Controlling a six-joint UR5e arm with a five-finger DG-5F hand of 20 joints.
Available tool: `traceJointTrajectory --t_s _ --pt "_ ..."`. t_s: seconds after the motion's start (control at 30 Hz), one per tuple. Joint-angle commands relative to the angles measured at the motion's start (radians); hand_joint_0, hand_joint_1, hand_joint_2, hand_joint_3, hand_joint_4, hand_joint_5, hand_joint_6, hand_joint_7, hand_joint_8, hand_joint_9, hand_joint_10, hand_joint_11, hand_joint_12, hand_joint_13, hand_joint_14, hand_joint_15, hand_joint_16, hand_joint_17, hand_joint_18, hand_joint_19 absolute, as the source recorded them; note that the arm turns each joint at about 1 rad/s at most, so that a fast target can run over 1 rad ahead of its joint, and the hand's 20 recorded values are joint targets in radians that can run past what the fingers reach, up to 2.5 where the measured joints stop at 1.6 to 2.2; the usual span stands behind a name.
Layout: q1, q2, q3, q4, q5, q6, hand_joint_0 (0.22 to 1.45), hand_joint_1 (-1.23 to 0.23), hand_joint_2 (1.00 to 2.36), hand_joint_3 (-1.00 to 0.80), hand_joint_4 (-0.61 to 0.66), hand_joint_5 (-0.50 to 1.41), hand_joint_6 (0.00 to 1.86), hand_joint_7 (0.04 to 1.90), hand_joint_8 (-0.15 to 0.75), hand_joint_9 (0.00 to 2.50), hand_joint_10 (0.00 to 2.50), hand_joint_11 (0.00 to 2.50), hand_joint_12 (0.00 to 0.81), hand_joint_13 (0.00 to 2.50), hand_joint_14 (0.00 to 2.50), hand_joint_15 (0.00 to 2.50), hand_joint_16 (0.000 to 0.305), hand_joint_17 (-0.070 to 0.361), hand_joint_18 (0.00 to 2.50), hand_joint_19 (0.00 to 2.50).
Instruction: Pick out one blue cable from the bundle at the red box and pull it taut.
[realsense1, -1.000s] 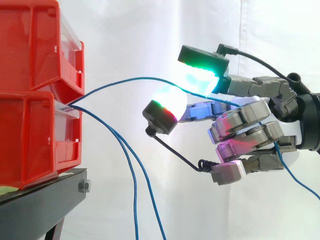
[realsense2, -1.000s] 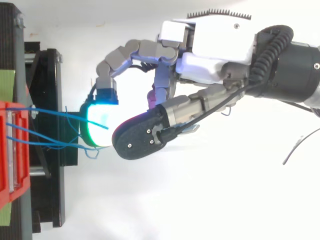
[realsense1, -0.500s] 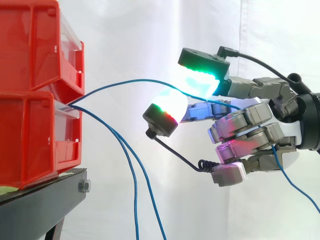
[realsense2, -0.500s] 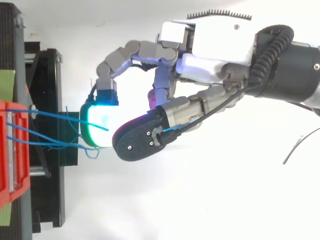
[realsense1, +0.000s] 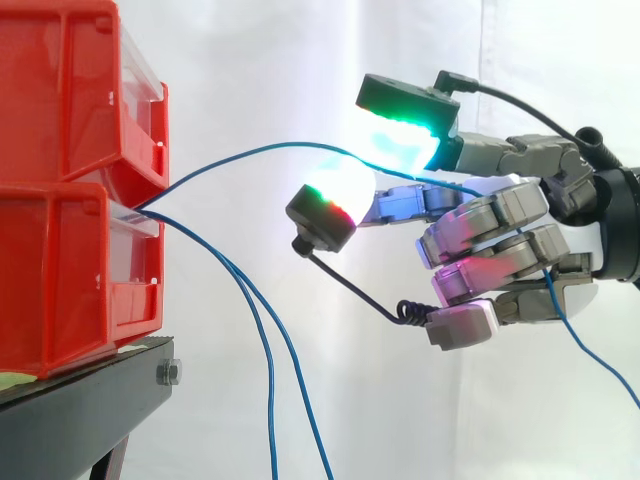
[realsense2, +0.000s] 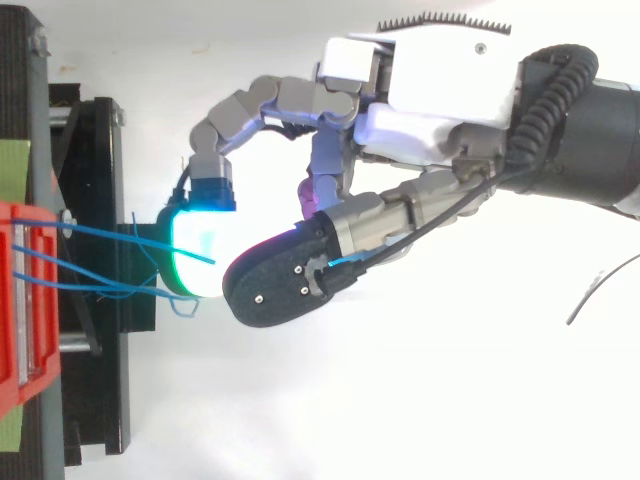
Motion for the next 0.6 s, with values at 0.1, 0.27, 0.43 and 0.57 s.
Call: traceJointTrajectory --t_s 0.1,0.27,0.43,0.57 --pt "-0.002 0.033 0.0 -0.103 -0.001 -0.025 0.63 -0.73 1.01 -0.07 -0.13 -0.11 0.92 0.99 0.301 1.74 0.16 1.77 0.373 1.5 1.02 1.24 0.059 0.132 1.25 0.85" --pt "0.001 0.061 -0.041 -0.137 0.001 -0.027 0.63 -0.73 1.01 -0.06 -0.12 -0.11 0.92 1.01 0.292 1.74 0.14 1.77 0.375 1.5 0.98 1.25 0.059 0.132 1.25 0.85" --pt "0.003 0.073 -0.072 -0.122 0.005 -0.025 0.63 -0.73 1.01 -0.06 -0.12 -0.11 0.92 1.0 0.294 1.74 0.11 1.76 0.376 1.51 0.94 1.26 0.059 0.133 1.25 0.84" --pt "0.003 0.073 -0.075 -0.122 0.005 -0.021 0.63 -0.73 1.01 -0.07 -0.12 -0.11 0.92 1.0 0.292 1.75 0.1 1.77 0.372 1.51 0.92 1.27 0.059 0.133 1.25 0.84"
